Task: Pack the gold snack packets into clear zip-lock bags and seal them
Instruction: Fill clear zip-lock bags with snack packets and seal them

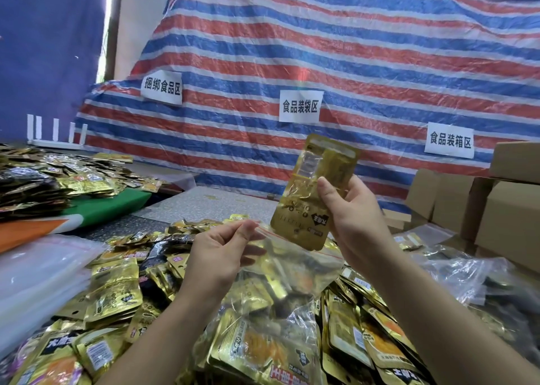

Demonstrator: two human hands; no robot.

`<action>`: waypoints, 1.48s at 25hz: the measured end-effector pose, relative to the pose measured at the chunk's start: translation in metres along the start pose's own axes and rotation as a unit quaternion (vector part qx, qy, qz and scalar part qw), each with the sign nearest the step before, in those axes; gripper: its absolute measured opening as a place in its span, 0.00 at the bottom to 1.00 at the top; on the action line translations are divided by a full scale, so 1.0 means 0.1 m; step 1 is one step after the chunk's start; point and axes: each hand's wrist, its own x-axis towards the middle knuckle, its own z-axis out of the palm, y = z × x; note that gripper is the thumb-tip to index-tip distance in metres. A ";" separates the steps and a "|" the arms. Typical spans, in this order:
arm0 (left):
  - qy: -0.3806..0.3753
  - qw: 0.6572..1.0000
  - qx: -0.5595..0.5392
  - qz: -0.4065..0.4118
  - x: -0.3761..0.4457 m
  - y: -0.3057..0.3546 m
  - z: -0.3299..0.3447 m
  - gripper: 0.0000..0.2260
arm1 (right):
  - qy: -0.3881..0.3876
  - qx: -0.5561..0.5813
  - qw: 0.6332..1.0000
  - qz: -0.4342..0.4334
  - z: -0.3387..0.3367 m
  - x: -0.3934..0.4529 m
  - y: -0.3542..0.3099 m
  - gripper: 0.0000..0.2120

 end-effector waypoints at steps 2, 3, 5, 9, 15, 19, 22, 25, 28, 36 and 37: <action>-0.008 1.000 0.001 0.003 -0.01 0.01 0.00 0.09 | -0.028 -0.036 0.999 -0.008 -0.01 -0.03 0.06 0.11; -0.009 1.000 0.001 0.002 -0.01 0.02 0.00 0.09 | -0.044 -0.049 0.998 -0.019 -0.02 -0.04 0.08 0.13; -0.007 1.000 -0.002 -0.001 -0.01 0.03 0.00 0.09 | -0.067 -0.055 0.996 -0.038 -0.06 -0.02 0.09 0.15; 0.006 1.000 -0.013 -0.003 0.00 0.04 0.02 0.09 | -0.165 -0.141 0.976 -0.026 -0.17 0.02 0.02 0.13; 0.004 1.000 -0.004 -0.008 0.00 0.02 0.01 0.12 | -0.261 -0.329 0.907 0.033 -0.18 -0.02 -0.06 0.12; 0.014 1.000 -0.009 -0.016 0.01 0.01 0.02 0.12 | -0.294 -0.419 0.858 0.033 -0.14 -0.03 -0.19 0.11; 0.010 1.000 -0.014 -0.021 0.01 0.00 0.02 0.12 | -0.311 -0.469 0.826 0.043 -0.09 0.01 -0.31 0.08; -0.002 0.999 -0.020 -0.025 0.01 0.01 0.02 0.11 | -0.326 -0.502 0.800 0.047 -0.05 0.05 -0.43 0.06; 0.005 0.999 -0.023 -0.030 0.02 0.00 0.02 0.11 | -0.335 -0.537 0.773 0.036 -0.02 0.07 -0.45 0.07; 0.006 1.000 0.002 -0.016 0.00 -0.01 0.06 0.12 | -0.314 -0.530 0.786 0.045 -0.07 0.06 -0.46 0.06; 0.009 1.000 0.012 -0.010 0.00 -0.02 0.06 0.12 | -0.319 -0.538 0.779 0.042 -0.06 0.06 -0.45 0.05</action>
